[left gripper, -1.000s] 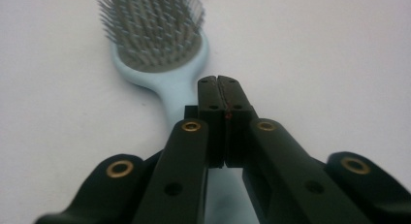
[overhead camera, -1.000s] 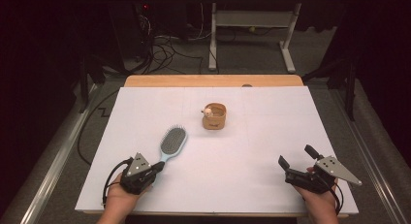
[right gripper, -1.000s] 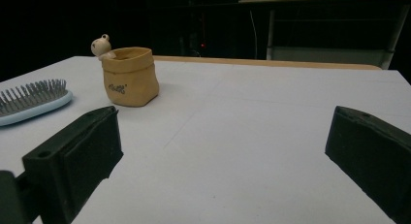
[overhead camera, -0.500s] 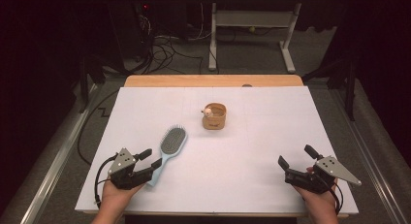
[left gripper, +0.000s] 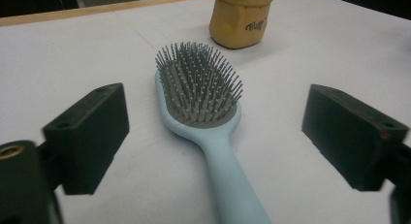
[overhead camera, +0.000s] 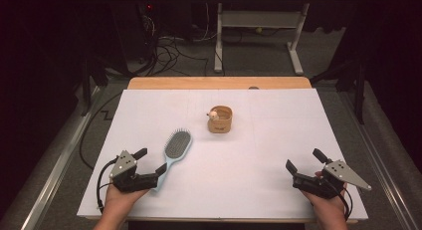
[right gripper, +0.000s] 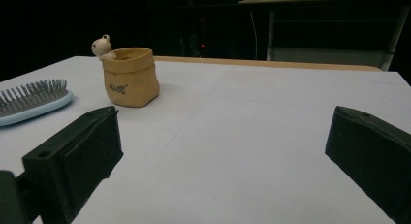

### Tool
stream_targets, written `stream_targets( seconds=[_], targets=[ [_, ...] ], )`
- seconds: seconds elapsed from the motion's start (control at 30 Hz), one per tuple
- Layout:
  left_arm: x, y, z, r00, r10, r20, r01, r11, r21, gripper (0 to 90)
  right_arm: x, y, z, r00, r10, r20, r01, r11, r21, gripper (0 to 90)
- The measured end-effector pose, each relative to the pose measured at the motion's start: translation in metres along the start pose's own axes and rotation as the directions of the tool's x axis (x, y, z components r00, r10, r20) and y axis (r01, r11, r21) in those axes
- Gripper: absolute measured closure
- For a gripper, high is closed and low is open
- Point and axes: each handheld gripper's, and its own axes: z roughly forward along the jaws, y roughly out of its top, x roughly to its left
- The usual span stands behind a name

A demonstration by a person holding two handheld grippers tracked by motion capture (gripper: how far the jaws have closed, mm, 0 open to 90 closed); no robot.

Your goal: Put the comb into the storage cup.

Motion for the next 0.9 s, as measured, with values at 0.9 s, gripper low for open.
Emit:
stream_targets(
  seconds=[0.9],
  targets=[
    [-0.006, 0.007, 0.011, 0.9995, -0.01, -0.03, 0.012, 0.9977, 0.067, 0.0, 0.005, 0.005, 0.004, 0.9972, -0.074, 0.003, 0.074, 0.997, 0.019, 0.3]
  ],
)
